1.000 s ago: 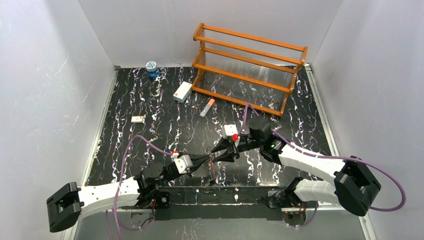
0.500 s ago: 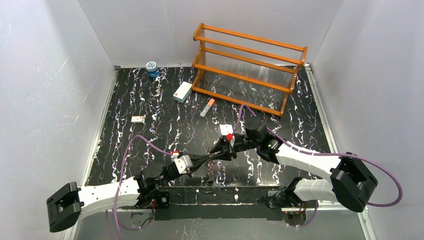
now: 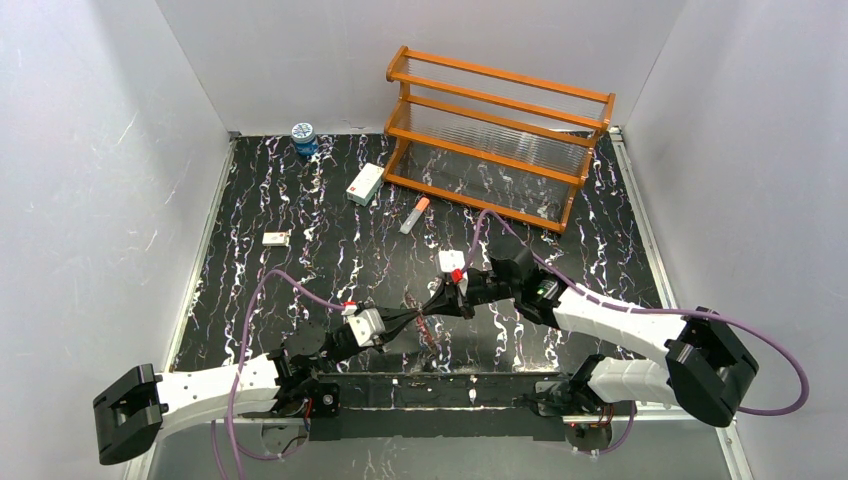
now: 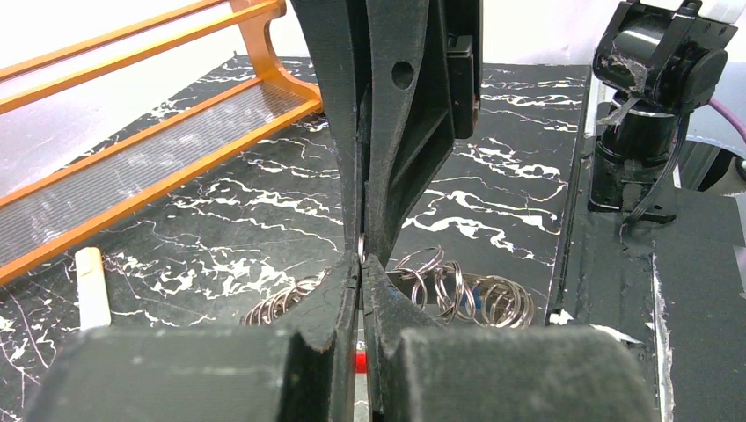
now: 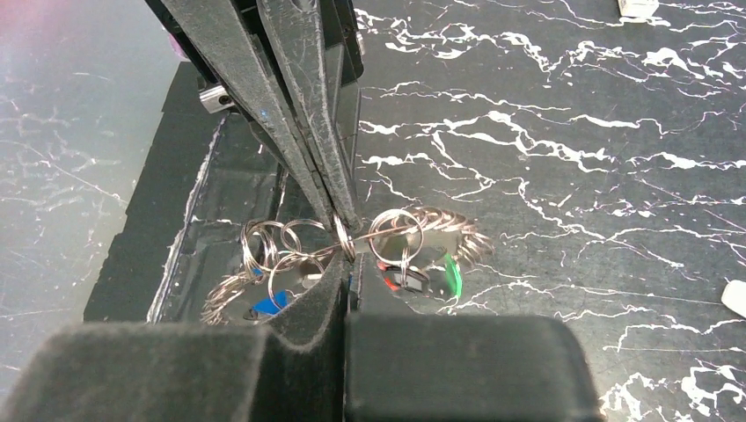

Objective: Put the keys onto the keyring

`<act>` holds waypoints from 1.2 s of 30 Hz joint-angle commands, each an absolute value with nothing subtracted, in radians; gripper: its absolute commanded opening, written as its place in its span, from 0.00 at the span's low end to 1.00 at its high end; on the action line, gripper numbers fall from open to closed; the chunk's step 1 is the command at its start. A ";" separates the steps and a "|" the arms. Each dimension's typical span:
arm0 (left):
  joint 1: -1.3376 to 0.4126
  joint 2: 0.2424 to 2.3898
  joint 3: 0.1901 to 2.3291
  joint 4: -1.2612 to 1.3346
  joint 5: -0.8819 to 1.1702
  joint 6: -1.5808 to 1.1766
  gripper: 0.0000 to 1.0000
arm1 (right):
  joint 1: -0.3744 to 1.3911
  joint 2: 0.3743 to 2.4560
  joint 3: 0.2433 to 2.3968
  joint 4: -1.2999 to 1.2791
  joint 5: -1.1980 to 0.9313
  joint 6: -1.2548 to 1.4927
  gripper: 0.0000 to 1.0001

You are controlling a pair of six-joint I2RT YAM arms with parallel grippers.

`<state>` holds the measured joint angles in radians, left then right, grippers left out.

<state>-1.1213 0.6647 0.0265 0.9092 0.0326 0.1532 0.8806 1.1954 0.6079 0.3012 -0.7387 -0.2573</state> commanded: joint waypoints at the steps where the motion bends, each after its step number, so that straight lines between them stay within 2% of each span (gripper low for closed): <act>1: -1.123 0.654 0.031 0.970 0.032 0.161 0.00 | 0.881 1.176 0.670 0.232 -0.716 -0.313 0.01; 4: -1.124 0.654 0.028 0.966 0.018 0.173 0.05 | 0.881 1.162 0.692 0.146 -0.685 -0.366 0.01; 8: -1.124 0.659 0.031 0.949 -0.029 0.196 0.33 | 0.882 1.143 0.718 0.055 -0.659 -0.414 0.01; 12: -1.123 0.667 0.058 0.886 -0.048 0.225 0.44 | 0.885 1.159 0.769 -0.061 -0.622 -0.463 0.01; 18: -1.124 0.701 0.168 0.638 -0.045 0.286 0.45 | 0.913 1.219 0.869 -0.242 -0.529 -0.531 0.01; 24: -1.124 0.731 0.256 0.445 -0.030 0.346 0.45 | 0.983 1.305 0.963 -0.409 -0.346 -0.579 0.01; 29: -1.124 0.750 0.267 0.414 -0.004 0.369 0.38 | 1.045 1.411 1.034 -0.509 -0.249 -0.582 0.01; 36: -1.124 0.803 0.268 0.412 0.036 0.361 0.31 | 1.051 1.396 1.012 -0.421 -0.314 -0.567 0.01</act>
